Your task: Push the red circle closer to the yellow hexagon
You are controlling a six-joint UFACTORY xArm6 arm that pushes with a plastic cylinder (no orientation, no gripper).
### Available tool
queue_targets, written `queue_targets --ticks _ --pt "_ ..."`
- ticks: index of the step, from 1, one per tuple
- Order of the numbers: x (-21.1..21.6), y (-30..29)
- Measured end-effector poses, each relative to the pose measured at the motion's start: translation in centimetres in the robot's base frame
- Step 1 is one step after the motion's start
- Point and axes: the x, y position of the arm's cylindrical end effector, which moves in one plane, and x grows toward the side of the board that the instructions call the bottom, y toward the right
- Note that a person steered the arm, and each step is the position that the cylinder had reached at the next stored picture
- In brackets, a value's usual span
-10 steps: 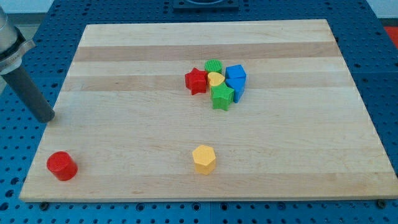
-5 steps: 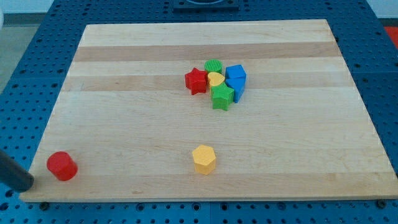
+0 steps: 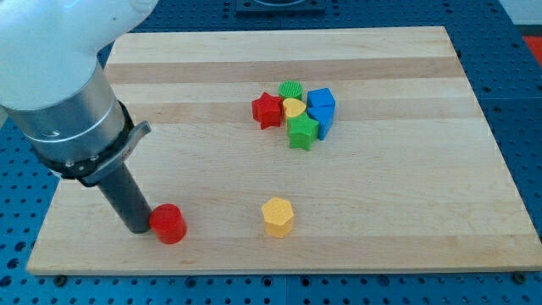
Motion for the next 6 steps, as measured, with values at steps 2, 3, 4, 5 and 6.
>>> queue_targets --ticks 2,3,4,5,6 --pt "3.5 0.7" --pt "1.5 2.1" --pt "-0.4 2.9" --pt "-2.0 4.8" --pt "-4.1 7.1"
